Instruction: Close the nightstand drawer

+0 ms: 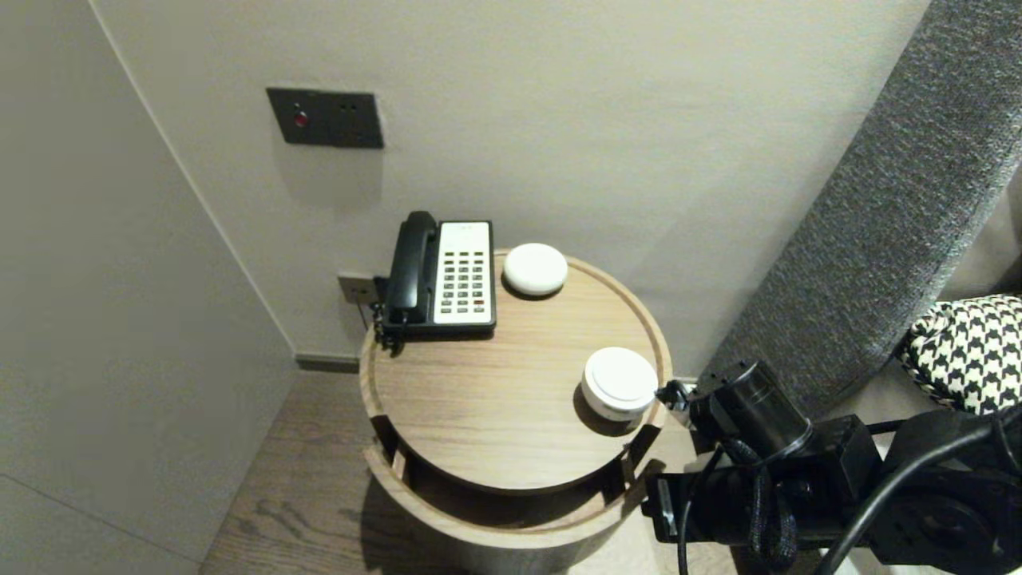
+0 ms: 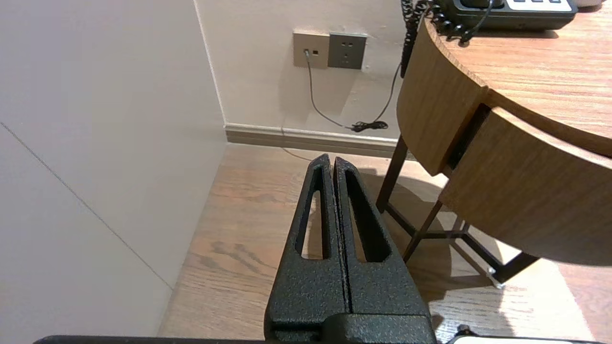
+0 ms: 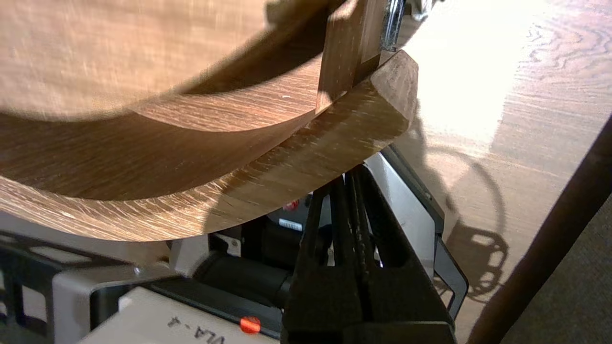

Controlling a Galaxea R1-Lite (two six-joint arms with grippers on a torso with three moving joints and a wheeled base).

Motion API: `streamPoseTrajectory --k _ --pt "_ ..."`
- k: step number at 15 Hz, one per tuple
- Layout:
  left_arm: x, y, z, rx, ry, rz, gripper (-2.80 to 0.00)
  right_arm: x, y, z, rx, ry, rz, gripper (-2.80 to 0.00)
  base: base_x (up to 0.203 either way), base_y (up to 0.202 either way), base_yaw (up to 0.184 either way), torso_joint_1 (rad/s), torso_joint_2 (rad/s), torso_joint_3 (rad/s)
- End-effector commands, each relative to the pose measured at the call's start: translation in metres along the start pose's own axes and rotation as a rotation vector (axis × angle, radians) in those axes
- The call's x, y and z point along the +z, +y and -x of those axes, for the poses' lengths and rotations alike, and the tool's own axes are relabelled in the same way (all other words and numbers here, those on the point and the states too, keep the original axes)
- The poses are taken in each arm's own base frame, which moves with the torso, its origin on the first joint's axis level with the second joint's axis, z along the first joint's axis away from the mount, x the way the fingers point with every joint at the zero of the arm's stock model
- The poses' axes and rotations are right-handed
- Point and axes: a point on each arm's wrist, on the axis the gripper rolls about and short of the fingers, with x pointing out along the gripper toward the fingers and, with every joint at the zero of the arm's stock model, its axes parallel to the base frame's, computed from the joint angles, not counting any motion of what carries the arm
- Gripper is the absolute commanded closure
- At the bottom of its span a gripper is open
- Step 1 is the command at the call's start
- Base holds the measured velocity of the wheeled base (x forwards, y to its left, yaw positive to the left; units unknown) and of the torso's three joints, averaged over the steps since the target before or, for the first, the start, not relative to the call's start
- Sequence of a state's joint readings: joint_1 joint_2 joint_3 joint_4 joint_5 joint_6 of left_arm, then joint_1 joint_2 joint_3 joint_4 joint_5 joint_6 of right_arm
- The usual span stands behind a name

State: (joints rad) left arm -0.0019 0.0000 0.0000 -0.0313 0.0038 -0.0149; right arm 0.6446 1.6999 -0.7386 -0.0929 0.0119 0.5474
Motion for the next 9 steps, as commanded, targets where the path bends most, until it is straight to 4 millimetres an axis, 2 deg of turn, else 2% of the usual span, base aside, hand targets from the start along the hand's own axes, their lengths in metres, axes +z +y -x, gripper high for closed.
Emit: streamPoseTrajectory --k 1,9 --pt "0.0001 0.0 0.0 0.0 -0.001 0.0 0.0 0.0095 -0.0011 -0.001 -0.001 -0.025 -0.019 0.0 0.0 0.0 0.0 0.0 0.0 0.0" --pt "0.0 0.0 0.0 0.0 0.001 0.0 0.0 0.019 0.0007 0.0008 -0.017 -0.073 -0.03 0.0 0.0 0.0 0.0 0.0 0.0 0.0"
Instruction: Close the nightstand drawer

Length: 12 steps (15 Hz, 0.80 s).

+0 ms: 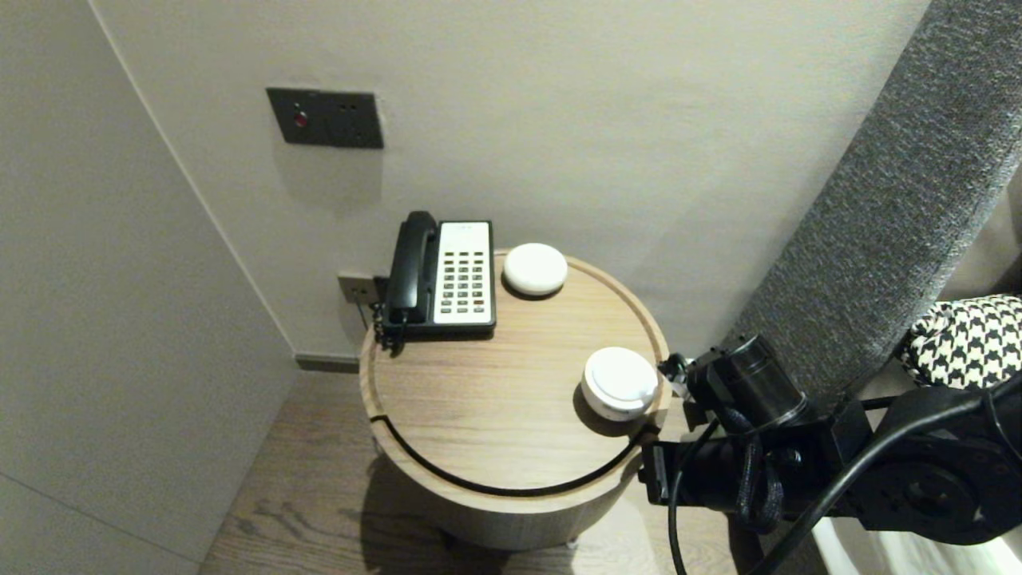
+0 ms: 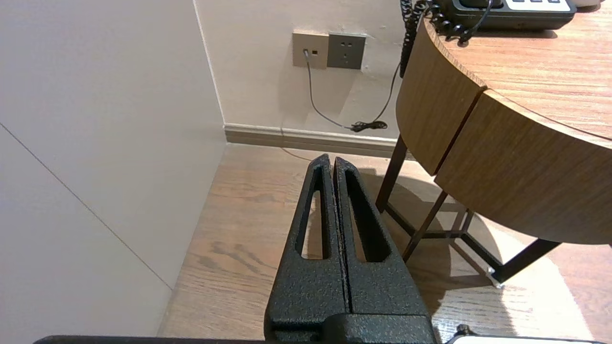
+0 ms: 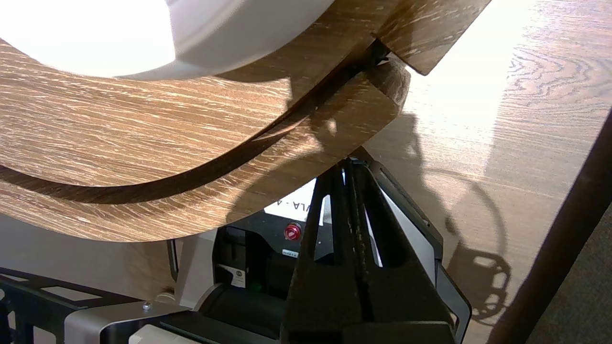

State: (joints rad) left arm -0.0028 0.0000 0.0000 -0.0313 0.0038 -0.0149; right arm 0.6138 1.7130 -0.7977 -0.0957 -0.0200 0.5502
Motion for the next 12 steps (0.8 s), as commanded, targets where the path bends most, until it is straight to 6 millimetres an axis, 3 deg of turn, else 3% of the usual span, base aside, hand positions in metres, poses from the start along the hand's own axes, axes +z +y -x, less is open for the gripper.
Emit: streamPoseTrajectory --k 1,12 --pt "0.0 0.0 0.0 0.002 0.0 0.0 0.0 0.001 0.001 0.0009 0.005 -0.006 -0.004 0.0 0.0 0.0 0.0 0.0 0.0 0.0" --pt "0.0 0.0 0.0 0.0 0.0 0.0 0.0 -0.0026 -0.0017 -0.0006 0.011 -0.019 -0.006 0.0 0.0 0.0 0.0 0.0 0.0 0.0"
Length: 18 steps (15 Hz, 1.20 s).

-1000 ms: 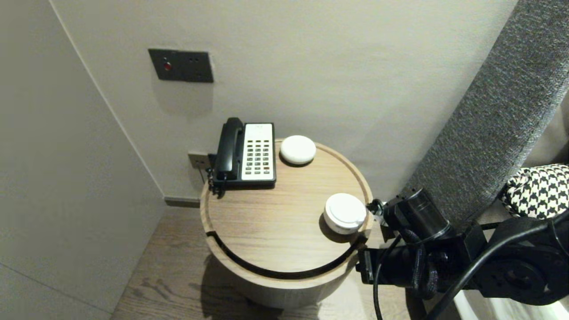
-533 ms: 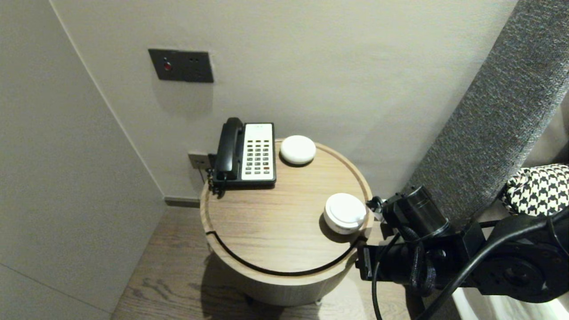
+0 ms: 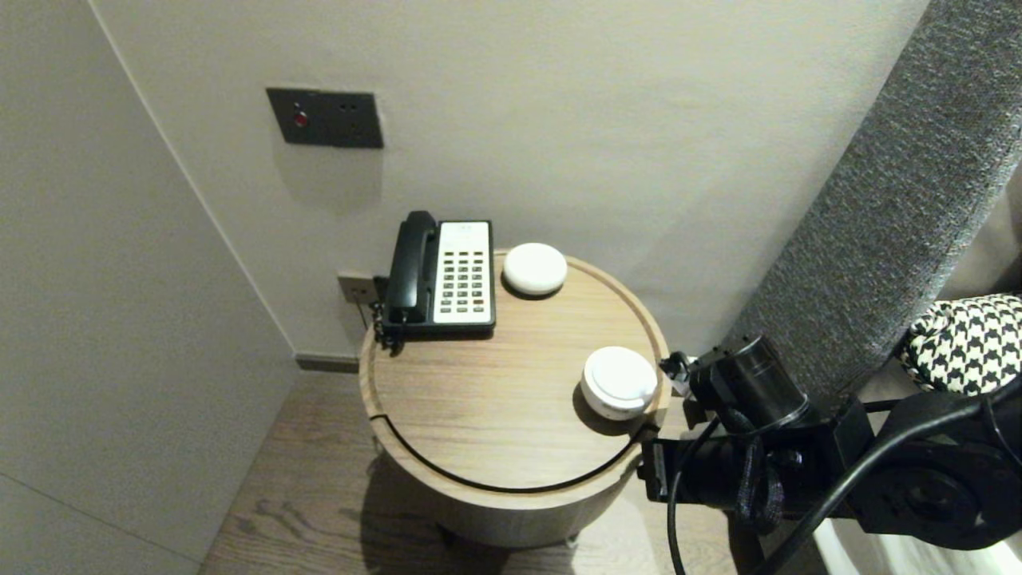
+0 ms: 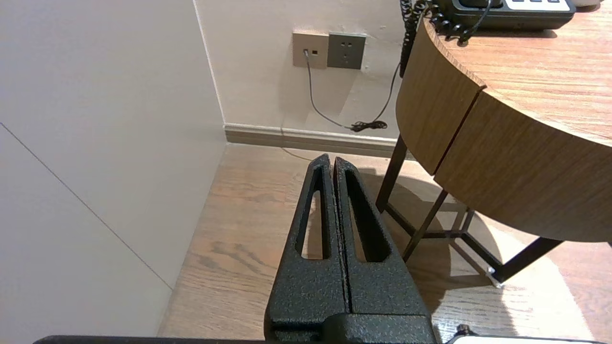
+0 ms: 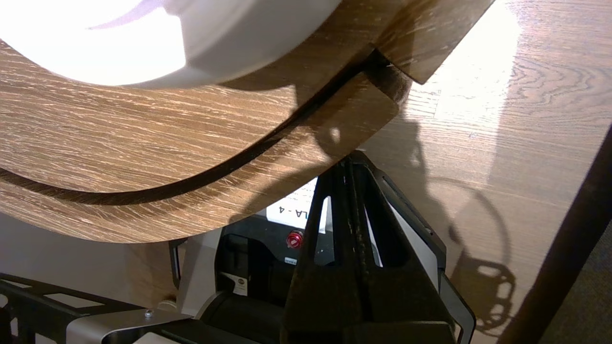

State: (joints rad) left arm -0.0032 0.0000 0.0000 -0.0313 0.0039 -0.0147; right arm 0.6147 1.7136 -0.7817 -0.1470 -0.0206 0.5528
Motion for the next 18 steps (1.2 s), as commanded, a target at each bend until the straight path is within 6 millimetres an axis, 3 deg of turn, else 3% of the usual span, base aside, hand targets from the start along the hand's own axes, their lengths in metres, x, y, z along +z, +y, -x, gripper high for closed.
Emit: streamPoseTrajectory --k 1,4,9,15,18 --pt "0.0 0.0 0.0 0.001 0.0 0.001 0.0 -0.008 -0.005 0.0 -0.018 0.026 -0.003 0.0 0.0 0.0 0.0 0.0 0.0 0.0" --pt "0.0 0.0 0.0 0.002 0.0 0.001 0.0 -0.018 -0.024 -0.002 -0.073 0.065 -0.025 0.0 0.0 0.0 0.0 0.0 0.0 0.0" --pt "0.0 0.0 0.0 0.002 0.0 0.001 0.0 -0.018 -0.051 -0.003 -0.148 0.075 -0.091 0.0 0.0 0.0 0.0 0.0 0.0 0.0" --pt "0.0 0.0 0.0 0.001 -0.001 0.001 0.0 0.014 -0.105 0.011 -0.249 -0.092 -0.188 0.0 0.0 0.0 0.0 0.0 0.0 0.0" --pt "0.0 0.0 0.0 0.001 0.001 0.001 0.0 0.029 -0.111 0.039 -0.249 -0.228 -0.178 0.0 0.0 0.0 0.0 0.0 0.0 0.0"
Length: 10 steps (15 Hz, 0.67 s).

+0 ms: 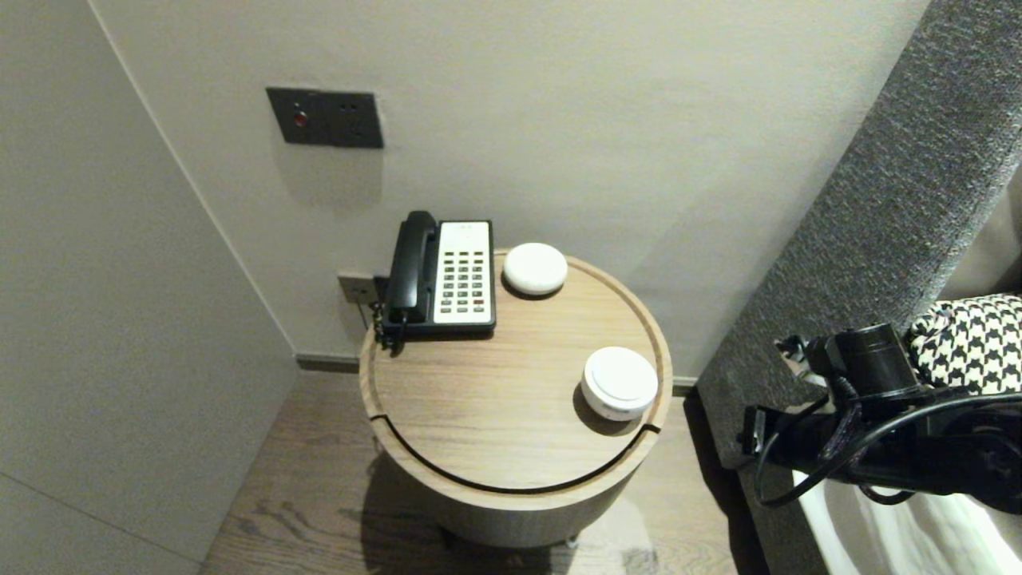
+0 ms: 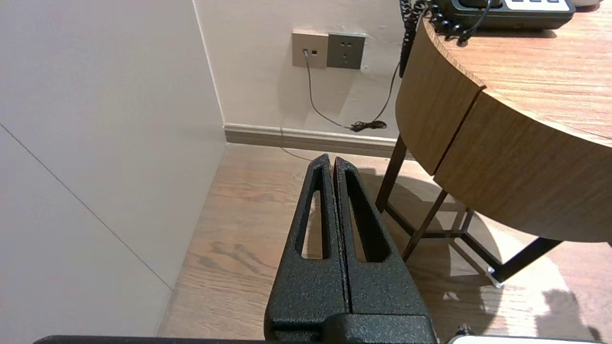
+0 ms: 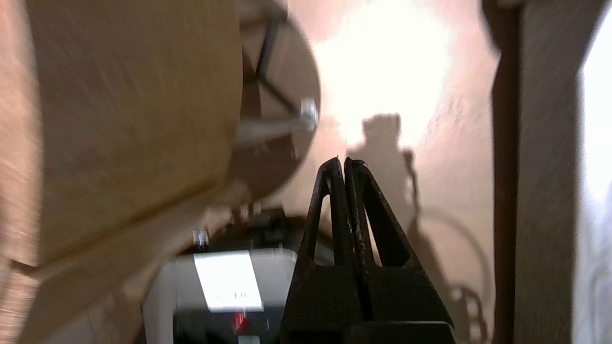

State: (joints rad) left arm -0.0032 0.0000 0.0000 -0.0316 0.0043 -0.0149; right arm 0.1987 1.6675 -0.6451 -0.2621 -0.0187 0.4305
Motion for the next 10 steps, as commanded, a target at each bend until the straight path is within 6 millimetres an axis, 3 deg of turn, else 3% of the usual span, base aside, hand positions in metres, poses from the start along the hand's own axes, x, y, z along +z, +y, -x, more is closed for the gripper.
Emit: streamPoseTrajectory --k 1,6,10 --pt "0.0 0.0 0.0 0.001 0.001 0.0 0.0 0.017 -0.006 0.03 0.015 -0.126 -0.025 0.0 0.0 0.0 0.0 0.0 0.0 0.0" --pt "0.0 0.0 0.0 0.0 -0.001 0.0 0.0 0.033 -0.02 0.113 0.017 -0.427 0.008 0.0 0.0 0.0 0.0 0.0 0.0 0.0" --pt "0.0 0.0 0.0 0.002 -0.001 0.0 0.0 0.005 -0.034 0.161 -0.05 -0.58 0.039 0.0 0.0 0.0 0.0 0.0 0.0 0.0"
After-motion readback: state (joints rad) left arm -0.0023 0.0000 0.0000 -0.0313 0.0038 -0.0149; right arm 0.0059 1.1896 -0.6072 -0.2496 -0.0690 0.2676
